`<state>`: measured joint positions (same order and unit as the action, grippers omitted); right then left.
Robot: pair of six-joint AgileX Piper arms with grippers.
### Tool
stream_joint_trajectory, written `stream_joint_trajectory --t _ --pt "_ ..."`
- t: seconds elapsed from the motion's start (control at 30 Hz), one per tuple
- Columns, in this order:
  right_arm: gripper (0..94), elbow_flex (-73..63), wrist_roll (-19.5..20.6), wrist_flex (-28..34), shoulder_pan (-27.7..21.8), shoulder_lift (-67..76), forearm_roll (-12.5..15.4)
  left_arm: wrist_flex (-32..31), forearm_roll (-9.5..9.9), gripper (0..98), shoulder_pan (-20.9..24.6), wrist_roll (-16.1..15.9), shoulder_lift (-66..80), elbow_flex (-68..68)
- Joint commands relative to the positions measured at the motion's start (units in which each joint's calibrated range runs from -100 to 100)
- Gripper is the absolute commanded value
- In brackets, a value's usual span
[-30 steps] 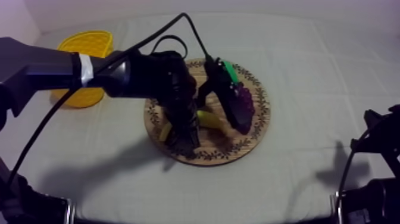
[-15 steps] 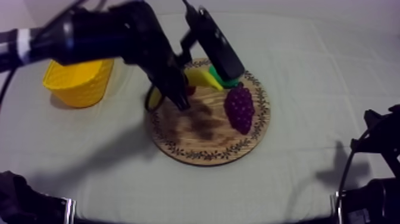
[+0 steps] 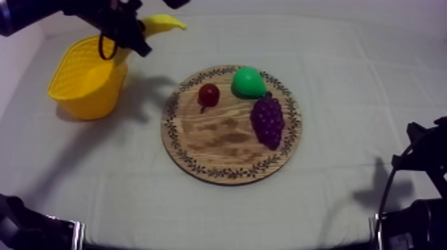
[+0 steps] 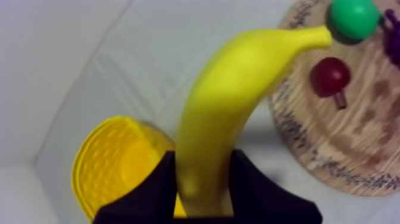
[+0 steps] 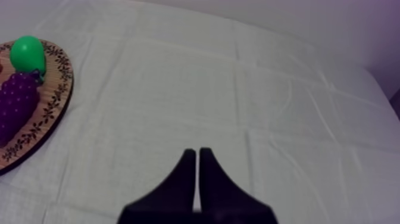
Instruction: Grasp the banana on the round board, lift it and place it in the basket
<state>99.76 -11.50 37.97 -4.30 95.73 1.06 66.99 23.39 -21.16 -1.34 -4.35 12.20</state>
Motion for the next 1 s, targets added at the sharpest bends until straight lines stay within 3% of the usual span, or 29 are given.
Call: stream_joint_trajectory --t 0.0,0.43,0.97 --pt "0.3 0.0 0.0 0.0 0.0 0.0 0.0 -1.0 -0.02 25.8 3.7 -0.1 0.1 0.4" --pt "0.3 0.0 0.0 0.0 0.0 0.0 0.0 -6.6 -0.07 26.0 12.7 0.2 -2.4 2.0" --pt "0.3 0.0 0.0 0.0 0.0 0.0 0.0 -16.0 -0.8 26.3 17.0 4.7 -9.3 9.7"
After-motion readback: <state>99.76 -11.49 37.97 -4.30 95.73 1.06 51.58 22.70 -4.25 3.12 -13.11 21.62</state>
